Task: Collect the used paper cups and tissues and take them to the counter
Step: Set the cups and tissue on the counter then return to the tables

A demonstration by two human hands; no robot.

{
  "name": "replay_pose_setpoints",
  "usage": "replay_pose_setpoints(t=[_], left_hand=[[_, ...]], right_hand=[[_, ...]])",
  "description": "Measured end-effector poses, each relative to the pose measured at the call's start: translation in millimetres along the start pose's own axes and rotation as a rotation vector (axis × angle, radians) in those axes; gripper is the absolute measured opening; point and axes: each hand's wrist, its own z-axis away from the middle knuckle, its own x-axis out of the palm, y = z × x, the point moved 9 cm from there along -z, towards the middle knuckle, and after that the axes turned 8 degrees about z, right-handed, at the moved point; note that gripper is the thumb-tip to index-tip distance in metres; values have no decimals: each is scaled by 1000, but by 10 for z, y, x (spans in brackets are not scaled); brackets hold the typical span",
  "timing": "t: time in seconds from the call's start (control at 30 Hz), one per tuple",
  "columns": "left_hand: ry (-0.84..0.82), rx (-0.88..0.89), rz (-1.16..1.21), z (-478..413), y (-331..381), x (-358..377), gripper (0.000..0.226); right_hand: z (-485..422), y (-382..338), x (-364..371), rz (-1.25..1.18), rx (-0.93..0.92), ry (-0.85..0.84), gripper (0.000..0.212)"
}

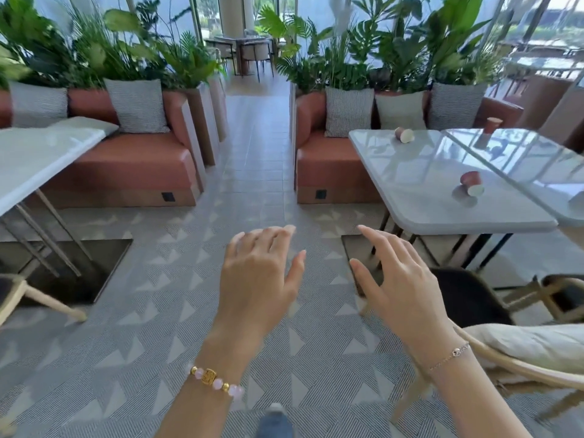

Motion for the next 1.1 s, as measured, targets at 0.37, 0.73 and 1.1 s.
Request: replay_pose_setpoints(t=[0.37, 0.73, 1.1], left_hand=[[-38, 70, 77, -1998, -692, 965, 39], [-86, 166, 89, -3765, -1090, 1822, 48], [-133, 192, 94, -5245, -1194, 2857, 41]], right_hand=[[-1739, 538, 1078, 65, 97, -26, 45], [-3227, 1164, 2006, 82, 178, -12, 48], [-4535, 2087, 2795, 74, 230, 11, 46]])
